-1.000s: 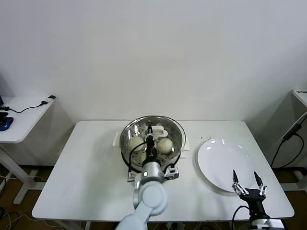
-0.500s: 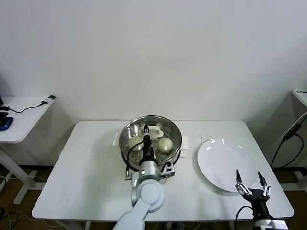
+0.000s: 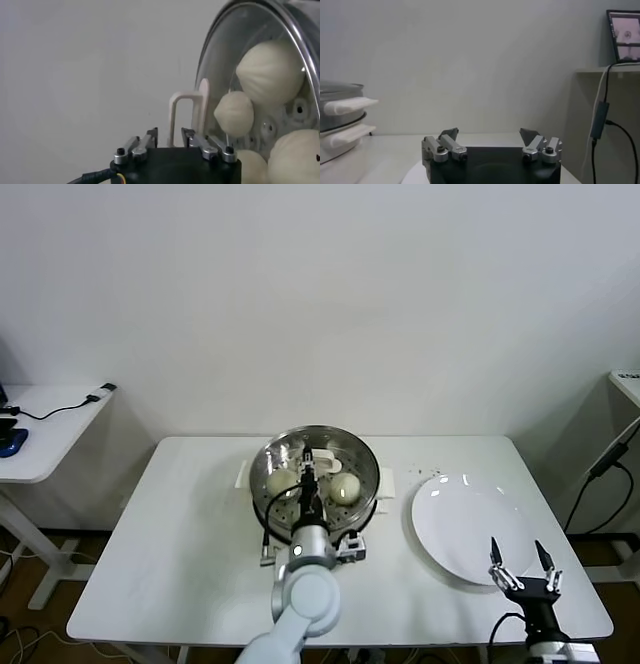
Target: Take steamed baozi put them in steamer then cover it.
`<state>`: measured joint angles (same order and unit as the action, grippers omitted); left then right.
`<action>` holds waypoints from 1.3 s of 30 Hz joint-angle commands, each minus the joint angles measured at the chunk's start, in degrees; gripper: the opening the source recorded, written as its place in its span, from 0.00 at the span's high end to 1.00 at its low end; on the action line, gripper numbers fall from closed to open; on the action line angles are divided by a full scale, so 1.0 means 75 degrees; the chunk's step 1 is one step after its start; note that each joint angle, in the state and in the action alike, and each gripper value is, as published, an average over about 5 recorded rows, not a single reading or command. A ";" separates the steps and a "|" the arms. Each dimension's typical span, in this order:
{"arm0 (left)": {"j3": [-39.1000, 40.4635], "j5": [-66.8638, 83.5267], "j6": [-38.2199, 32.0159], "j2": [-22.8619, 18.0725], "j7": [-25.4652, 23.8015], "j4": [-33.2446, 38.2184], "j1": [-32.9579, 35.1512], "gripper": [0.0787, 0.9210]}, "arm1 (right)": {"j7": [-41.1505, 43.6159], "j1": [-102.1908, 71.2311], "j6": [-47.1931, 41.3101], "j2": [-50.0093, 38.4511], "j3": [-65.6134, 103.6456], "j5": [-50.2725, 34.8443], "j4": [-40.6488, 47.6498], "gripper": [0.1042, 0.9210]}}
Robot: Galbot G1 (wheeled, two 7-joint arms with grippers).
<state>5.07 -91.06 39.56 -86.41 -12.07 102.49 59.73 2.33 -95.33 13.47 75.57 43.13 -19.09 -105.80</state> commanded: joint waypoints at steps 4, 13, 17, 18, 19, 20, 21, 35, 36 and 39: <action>-0.0256 0.2792 -0.0595 0.0981 0.0372 0.2188 0.0517 0.49 | 0.0067 0.0027 -0.0095 -0.0047 0.0008 -0.0022 -0.0038 0.12; -0.2530 0.9236 -0.2743 0.1987 0.1926 0.3315 0.1941 0.19 | 0.0030 0.0126 0.0006 -0.0044 -0.0263 -0.0276 -0.0033 0.12; -0.4722 1.3127 -0.4106 0.1766 0.2290 0.3227 0.2354 0.12 | 0.0180 0.0228 0.0333 0.0011 -0.0322 -0.0312 -0.0014 0.12; -0.5280 1.3857 -0.4299 0.1809 0.2294 0.3093 0.2490 0.12 | 0.0216 0.0244 0.0354 0.0019 -0.0325 -0.0299 -0.0010 0.12; -0.5747 1.4451 -0.4475 0.1878 0.2266 0.2933 0.2625 0.12 | 0.0244 0.0256 0.0338 0.0023 -0.0325 -0.0285 -0.0011 0.12; -0.6159 1.4898 -0.4679 0.1976 0.2228 0.2763 0.2781 0.12 | 0.0241 0.0264 0.0309 0.0023 -0.0333 -0.0271 -0.0017 0.12; -0.6475 1.5204 -0.4923 0.2098 0.2180 0.2506 0.2955 0.12 | 0.0224 0.0274 0.0291 0.0020 -0.0358 -0.0265 -0.0020 0.12; -0.5757 1.4771 -0.7700 0.2371 0.1696 -0.1085 0.3752 0.12 | 0.0038 0.0478 0.0067 0.0018 -0.0639 0.0065 0.0454 0.12; -0.5687 1.4710 -0.7784 0.2346 0.1674 -0.1214 0.3755 0.12 | 0.0060 0.0480 0.0060 0.0016 -0.0636 0.0057 0.0495 0.12; -0.5550 1.4569 -0.7970 0.2312 0.1645 -0.1384 0.3794 0.12 | 0.0103 0.0480 0.0024 0.0007 -0.0643 0.0046 0.0578 0.12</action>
<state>-34.94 7.32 -6.14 -70.20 0.71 105.80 84.20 2.96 -92.05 14.07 75.59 38.91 -19.58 -103.37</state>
